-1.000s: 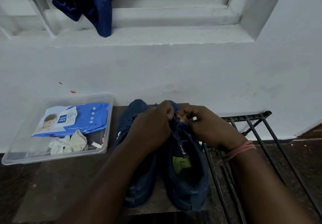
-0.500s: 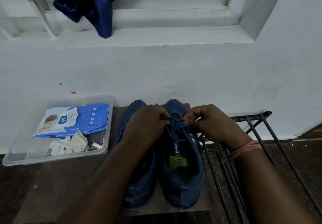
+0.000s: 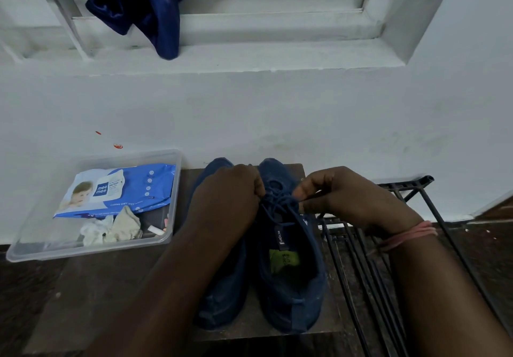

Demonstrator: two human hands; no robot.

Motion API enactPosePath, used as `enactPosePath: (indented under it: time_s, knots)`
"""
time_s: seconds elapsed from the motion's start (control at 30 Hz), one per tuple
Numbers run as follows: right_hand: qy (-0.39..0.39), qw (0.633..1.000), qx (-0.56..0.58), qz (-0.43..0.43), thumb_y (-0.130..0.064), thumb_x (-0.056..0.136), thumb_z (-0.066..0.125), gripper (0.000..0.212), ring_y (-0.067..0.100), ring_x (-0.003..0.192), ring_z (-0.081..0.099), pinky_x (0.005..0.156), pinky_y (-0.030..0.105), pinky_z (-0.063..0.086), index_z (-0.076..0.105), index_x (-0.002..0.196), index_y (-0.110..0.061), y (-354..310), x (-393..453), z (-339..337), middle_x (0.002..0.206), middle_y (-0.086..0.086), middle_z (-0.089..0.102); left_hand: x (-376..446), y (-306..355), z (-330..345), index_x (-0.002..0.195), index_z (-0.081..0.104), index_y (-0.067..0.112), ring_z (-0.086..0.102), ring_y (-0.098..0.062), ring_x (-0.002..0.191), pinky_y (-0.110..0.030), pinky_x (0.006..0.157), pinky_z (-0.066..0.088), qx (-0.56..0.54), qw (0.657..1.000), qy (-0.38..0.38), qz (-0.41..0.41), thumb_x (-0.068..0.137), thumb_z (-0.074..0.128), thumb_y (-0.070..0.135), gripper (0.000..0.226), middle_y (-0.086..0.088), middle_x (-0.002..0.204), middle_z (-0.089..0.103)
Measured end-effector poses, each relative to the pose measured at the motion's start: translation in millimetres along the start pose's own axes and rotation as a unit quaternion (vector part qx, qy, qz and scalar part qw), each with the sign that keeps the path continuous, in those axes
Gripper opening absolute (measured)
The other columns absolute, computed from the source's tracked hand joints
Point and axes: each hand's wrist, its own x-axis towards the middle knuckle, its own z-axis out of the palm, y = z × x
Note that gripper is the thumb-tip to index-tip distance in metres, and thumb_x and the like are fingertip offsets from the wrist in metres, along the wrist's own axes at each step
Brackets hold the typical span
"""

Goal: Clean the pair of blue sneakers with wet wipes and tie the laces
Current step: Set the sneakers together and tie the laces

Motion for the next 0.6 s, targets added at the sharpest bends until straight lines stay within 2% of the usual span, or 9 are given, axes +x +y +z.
enactPosePath:
  time_s: [0.07,0.13,0.23,0.33,0.47,0.53,0.6]
  knots:
    - [-0.011,1.0,-0.016,-0.006,-0.008,0.081,0.081,0.013,0.019,0.085,0.073,0.08,0.035,0.059,0.08,0.086,-0.02,-1.2,0.0,1.5,0.086,0.0,0.077,-1.2,2.2,-5.1,0.075,0.069,0.04,0.066,-0.006,0.076,-0.036,0.076,0.06,0.017,0.999,-0.028,0.0,0.085,0.064,0.019,0.024,0.013,0.088,0.07]
    - [-0.007,1.0,-0.026,-0.012,-0.009,0.083,0.079,0.012,0.01,0.074,0.071,0.069,0.026,0.056,0.081,0.083,-0.021,-2.8,0.6,3.4,0.079,-0.004,0.077,-2.2,3.4,-9.4,0.085,0.076,0.041,0.065,-0.004,0.08,-0.034,0.078,0.059,0.037,0.999,-0.04,0.003,0.085,0.066,0.021,0.022,0.016,0.094,0.072]
    - [0.007,0.999,-0.027,-0.024,-0.012,0.086,0.077,0.01,0.002,0.066,0.066,0.063,0.019,0.051,0.08,0.08,-0.02,-3.5,1.0,6.3,0.073,-0.006,0.075,-5.7,5.2,-9.4,0.098,0.078,0.043,0.066,-0.004,0.086,-0.034,0.081,0.059,0.044,0.998,-0.039,0.034,0.091,0.064,0.025,0.024,0.019,0.104,0.073]
    - [-0.006,0.999,-0.023,-0.027,-0.013,0.092,0.07,0.012,0.009,0.065,0.064,0.065,0.027,0.054,0.076,0.082,-0.016,-4.6,1.0,7.9,0.076,0.003,0.074,-6.1,5.2,-4.4,0.099,0.079,0.035,0.067,-0.004,0.087,-0.032,0.081,0.058,0.025,0.998,-0.024,0.05,0.093,0.065,0.029,0.016,0.016,0.101,0.075]
    - [-0.022,0.997,0.07,0.003,-0.02,0.101,0.058,0.013,0.023,0.079,0.06,0.074,0.043,0.051,0.065,0.094,-0.01,-3.9,0.3,7.3,0.097,0.024,0.067,-3.2,1.1,-4.5,0.087,0.07,0.034,0.064,0.001,0.074,-0.025,0.068,0.049,-0.083,0.996,-0.037,0.002,0.095,0.066,0.033,0.009,0.016,0.081,0.07]
    - [-0.033,0.994,0.104,0.001,-0.018,0.102,0.056,0.012,0.025,0.082,0.055,0.072,0.045,0.045,0.062,0.094,-0.012,-2.4,0.8,7.6,0.091,0.025,0.061,-3.3,-0.5,-4.4,0.086,0.066,0.034,0.064,0.001,0.072,-0.024,0.066,0.047,-0.109,0.993,-0.045,-0.005,0.096,0.065,0.034,0.01,0.013,0.078,0.069]
    - [-0.035,0.994,0.105,0.004,-0.013,0.1,0.06,0.007,0.025,0.08,0.056,0.073,0.045,0.047,0.065,0.097,-0.012,-0.4,0.8,5.5,0.091,0.022,0.063,-3.3,-0.9,-2.8,0.087,0.066,0.033,0.064,0.001,0.072,-0.025,0.067,0.048,-0.105,0.993,-0.05,-0.004,0.096,0.065,0.034,0.009,0.012,0.078,0.069]
